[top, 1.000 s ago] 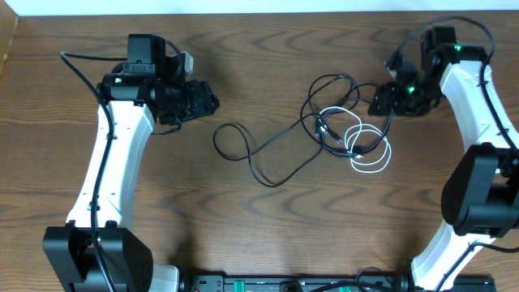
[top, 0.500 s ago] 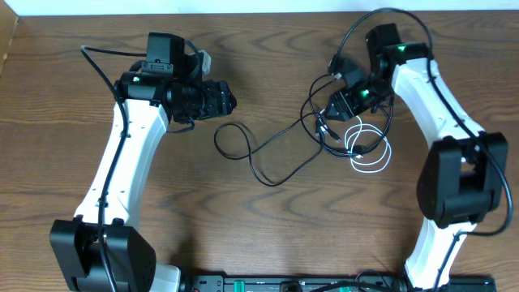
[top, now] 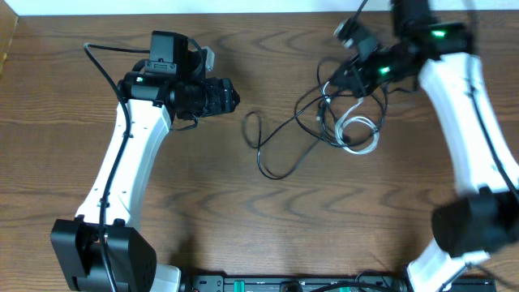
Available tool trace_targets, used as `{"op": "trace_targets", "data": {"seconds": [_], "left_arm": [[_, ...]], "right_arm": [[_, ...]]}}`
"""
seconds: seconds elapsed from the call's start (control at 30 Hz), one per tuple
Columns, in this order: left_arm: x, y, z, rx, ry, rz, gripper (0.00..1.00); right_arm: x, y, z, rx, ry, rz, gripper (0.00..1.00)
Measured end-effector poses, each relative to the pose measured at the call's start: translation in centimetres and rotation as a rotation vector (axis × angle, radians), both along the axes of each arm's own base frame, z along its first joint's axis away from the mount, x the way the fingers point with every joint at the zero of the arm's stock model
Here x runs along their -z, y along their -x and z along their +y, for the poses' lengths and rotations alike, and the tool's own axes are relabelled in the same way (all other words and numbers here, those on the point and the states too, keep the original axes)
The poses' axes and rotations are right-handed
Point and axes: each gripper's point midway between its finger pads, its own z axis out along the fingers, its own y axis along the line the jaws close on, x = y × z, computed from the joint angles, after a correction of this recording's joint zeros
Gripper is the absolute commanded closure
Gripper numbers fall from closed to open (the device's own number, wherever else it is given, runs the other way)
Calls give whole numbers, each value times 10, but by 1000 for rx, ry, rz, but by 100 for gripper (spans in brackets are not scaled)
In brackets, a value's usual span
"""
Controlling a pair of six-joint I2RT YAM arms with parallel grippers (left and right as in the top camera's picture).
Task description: Untangle cables
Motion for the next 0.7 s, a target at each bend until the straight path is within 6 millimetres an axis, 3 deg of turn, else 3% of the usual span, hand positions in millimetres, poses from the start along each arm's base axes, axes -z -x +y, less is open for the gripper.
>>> {"op": "trace_targets", "data": {"seconds": [0.1,0.17,0.47,0.6,0.7], "left_arm": [[0,0,-2,5,0,-2,24],[0,0,-2,6,0,-2,24],[-5,-4,-15,37,19,-40,24],[-16,-9,-46,110,39,-118,24],[-30,-15,-86,190,78,-221,23]], "right_arm": [[-60,18,-1,21,-45,-125,99],[-64,22,-4,55,-44,-102,99],[-1,2,-22,233,74,109,99],[8,-3,-34,292,137,114,75],[21,-9,-40,317,166,143,62]]}}
